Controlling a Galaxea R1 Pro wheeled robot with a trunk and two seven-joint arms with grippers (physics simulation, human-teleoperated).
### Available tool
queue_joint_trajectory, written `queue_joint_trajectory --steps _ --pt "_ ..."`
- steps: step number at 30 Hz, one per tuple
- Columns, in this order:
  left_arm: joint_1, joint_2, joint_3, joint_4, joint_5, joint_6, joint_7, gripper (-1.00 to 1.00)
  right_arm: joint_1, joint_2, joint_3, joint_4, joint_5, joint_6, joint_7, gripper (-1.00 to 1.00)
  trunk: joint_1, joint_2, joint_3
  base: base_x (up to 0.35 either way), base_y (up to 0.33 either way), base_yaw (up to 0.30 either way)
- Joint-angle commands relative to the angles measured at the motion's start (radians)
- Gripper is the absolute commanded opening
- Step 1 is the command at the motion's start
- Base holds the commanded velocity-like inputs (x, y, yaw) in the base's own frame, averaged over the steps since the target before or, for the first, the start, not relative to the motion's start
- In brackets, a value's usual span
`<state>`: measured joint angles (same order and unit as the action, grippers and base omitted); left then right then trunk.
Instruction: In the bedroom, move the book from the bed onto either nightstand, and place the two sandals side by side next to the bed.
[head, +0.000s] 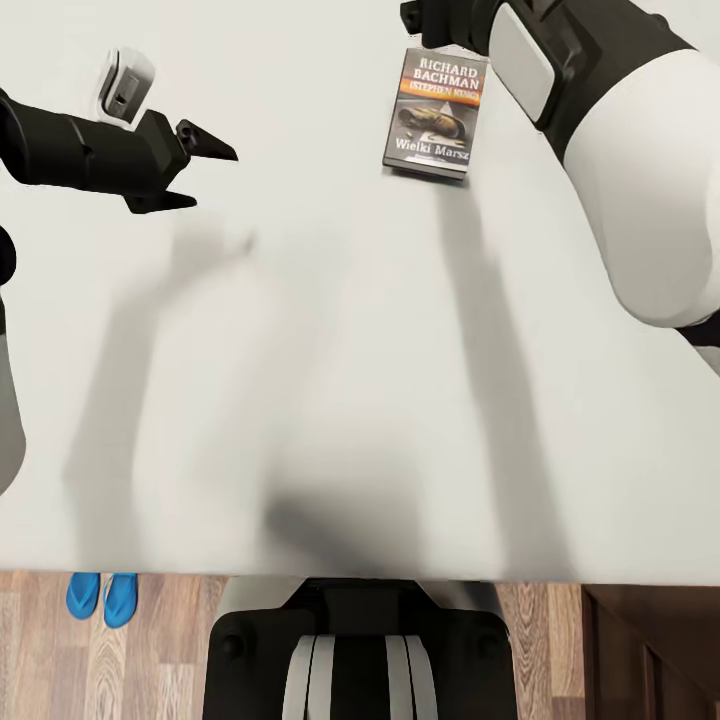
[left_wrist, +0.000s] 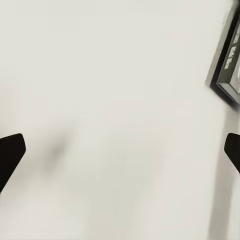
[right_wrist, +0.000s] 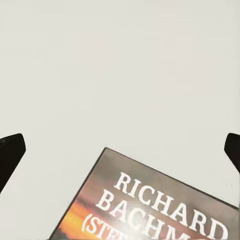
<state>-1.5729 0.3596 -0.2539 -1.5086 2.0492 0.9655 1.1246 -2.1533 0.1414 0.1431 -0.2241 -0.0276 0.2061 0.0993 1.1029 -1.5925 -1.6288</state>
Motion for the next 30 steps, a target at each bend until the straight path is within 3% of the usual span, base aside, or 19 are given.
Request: queue_joint_trajectory --steps 1,4,8,14,30 --pt "-0.001 0.001 -0.001 -0.001 0.009 0.001 0.010 1.00 -0.001 -0.001 0.006 -0.004 -0.003 0.006 0.001 1.00 0.000 0.000 0.000 0.081 0.000 0.000" --pt "0.016 -0.006 0.016 -0.011 0.004 -0.005 0.009 1.00 0.017 0.016 -0.011 -0.021 -0.020 0.023 -0.016 1.00 0.000 0.000 0.000 0.000 0.000 0.000" --pt "0.038 -0.006 0.021 -0.011 0.004 -0.005 0.009 1.00 0.039 0.016 -0.034 -0.043 -0.042 0.045 -0.039 1.00 0.000 0.000 0.000 0.000 0.000 0.000" --pt "0.048 -0.006 0.021 -0.011 0.004 -0.005 0.009 1.00 0.062 0.016 -0.065 -0.074 -0.042 0.079 -0.072 1.00 0.000 0.000 0.000 0.000 0.000 0.000" --pt "0.048 -0.006 0.021 -0.011 0.004 -0.005 0.009 1.00 0.062 0.016 -0.065 -0.074 -0.042 0.091 -0.105 1.00 0.000 0.000 0.000 0.000 0.000 0.000"
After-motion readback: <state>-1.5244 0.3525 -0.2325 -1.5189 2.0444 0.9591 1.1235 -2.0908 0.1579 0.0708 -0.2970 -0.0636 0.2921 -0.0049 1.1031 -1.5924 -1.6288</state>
